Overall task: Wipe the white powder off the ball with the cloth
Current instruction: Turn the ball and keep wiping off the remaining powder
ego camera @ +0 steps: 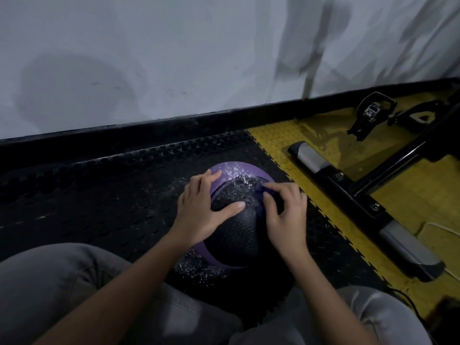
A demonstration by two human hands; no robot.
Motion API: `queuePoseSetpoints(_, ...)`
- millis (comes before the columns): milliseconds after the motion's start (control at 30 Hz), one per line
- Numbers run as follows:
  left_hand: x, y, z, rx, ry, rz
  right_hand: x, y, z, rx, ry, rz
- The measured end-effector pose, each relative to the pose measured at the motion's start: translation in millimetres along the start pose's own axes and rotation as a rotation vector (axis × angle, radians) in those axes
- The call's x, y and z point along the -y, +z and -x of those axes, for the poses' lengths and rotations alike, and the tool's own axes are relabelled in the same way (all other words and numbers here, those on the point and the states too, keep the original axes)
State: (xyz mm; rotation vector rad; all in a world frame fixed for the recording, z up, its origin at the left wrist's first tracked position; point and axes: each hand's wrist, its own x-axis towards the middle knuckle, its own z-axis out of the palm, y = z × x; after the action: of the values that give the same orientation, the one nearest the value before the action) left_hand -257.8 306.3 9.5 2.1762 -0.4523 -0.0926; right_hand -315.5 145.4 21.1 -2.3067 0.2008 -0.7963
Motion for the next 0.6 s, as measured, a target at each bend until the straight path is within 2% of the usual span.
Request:
queuePoseSetpoints(100, 6, -4, -2, -0.003, -0.006, 0.022, 1, -3, 1, 0.072, -0.105, 0.086)
queuePoseSetpoints(233, 0, -4, 0, 0.037, 0.009, 0.017, -19, -4, -46, 0.151, 0.092, 0.085)
queuePoseSetpoints(300, -3, -2, -2, 0.032, 0.002, 0.009, -19, -4, -48, 0.172, 0.096, 0.091)
queuePoseSetpoints(400, -1, 1, -6, 0.008, -0.022, 0.0, -2, -7, -21, 0.128, -0.036, 0.11)
queuePoseSetpoints(500, 1, 1, -8, -0.007, -0.041, 0.014, 5, -11, -3, 0.17, -0.209, 0.177)
queuePoseSetpoints(533, 1, 0, -8, -0.002, -0.039, 0.021, 1, -12, -10, 0.177, -0.205, 0.189)
queuePoseSetpoints(600, 0, -1, -9, 0.013, -0.026, 0.017, -16, -11, -30, 0.159, -0.06, 0.157)
